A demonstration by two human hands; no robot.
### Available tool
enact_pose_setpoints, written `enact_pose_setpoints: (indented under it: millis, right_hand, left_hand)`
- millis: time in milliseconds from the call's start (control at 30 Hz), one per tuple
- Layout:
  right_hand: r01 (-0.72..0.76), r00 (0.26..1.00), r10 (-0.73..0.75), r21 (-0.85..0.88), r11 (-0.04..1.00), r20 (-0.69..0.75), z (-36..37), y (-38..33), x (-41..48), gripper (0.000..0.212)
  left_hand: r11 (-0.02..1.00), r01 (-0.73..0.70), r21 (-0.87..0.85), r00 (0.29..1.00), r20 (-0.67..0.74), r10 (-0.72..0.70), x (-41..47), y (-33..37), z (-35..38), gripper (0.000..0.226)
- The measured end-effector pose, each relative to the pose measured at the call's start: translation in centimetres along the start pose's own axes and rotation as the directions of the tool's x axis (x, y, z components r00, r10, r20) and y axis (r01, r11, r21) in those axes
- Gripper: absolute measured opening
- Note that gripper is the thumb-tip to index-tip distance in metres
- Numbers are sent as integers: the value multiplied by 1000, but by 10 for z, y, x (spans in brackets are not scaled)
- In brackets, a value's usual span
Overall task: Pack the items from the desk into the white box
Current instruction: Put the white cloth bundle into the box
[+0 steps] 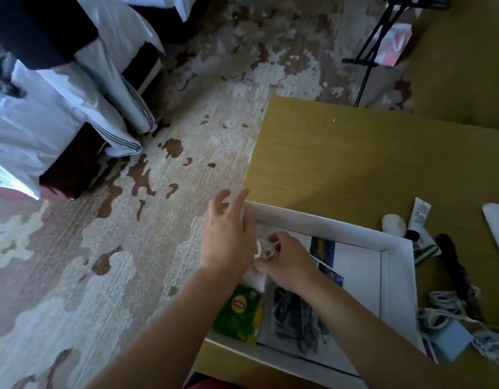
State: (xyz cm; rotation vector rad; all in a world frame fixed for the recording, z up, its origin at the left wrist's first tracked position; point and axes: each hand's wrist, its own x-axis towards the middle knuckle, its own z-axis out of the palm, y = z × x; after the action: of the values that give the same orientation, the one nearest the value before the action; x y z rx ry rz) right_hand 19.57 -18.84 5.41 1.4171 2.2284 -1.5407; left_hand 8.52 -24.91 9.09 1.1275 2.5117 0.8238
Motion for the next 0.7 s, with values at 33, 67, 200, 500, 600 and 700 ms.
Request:
enact_pose_setpoints:
  millis: [33,67,200,500,600,700]
  right_hand:
    - [-1,1000,1,38,999,-9,-8,1,-3,65]
    - [0,1000,1,72,997,-21,-16,3,-6,66]
    - [12,994,3,142,990,-106,-55,20,-21,49]
    - [133,789,254,560,818,-560,-159,100,-63,23]
    - [40,665,466,651,758,-584,-178,141,-63,17]
    - [-255,691,649,734,630,-317,-181,178,-43,24]
  left_hand:
    - [999,-42,-3,999,-6,42,2,11,1,41]
    - [996,-92,-7,996,-1,92,5,23,3,40]
    - [959,-280,-51,953,105,284,16,71,20,36]
    - [872,-477,-112,781,400,479,26,162,106,35]
    - [876,-475,-82,724,530,442,37,188,152,35]
    - [934,-354,-55,696,651,303,49,207,196,30]
